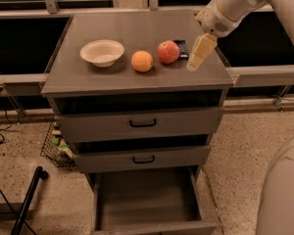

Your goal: Place apple into bottom drawer

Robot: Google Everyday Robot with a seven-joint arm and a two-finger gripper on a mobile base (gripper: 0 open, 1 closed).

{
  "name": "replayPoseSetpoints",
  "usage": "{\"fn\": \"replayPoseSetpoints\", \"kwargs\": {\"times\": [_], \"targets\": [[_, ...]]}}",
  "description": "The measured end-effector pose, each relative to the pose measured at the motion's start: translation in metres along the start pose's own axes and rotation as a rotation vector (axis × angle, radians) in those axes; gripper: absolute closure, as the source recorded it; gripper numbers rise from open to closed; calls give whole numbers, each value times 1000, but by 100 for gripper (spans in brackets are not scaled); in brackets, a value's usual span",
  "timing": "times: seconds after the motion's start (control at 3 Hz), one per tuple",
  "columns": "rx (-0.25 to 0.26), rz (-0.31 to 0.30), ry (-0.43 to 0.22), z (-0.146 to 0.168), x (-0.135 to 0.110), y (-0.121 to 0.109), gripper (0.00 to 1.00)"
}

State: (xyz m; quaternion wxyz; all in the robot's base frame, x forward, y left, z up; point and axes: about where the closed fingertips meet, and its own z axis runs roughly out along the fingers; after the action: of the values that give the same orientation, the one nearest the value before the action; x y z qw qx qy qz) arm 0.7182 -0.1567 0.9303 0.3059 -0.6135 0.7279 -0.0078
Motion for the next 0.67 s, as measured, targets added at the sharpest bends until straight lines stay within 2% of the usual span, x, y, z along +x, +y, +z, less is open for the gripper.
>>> {"fn": "replayPoseSetpoints", "kwargs": {"times": [0.33, 0.67], "targets": [[-6, -1, -74, 24, -13, -9, 0], [-12, 9, -118, 39, -20, -14, 0]]}}
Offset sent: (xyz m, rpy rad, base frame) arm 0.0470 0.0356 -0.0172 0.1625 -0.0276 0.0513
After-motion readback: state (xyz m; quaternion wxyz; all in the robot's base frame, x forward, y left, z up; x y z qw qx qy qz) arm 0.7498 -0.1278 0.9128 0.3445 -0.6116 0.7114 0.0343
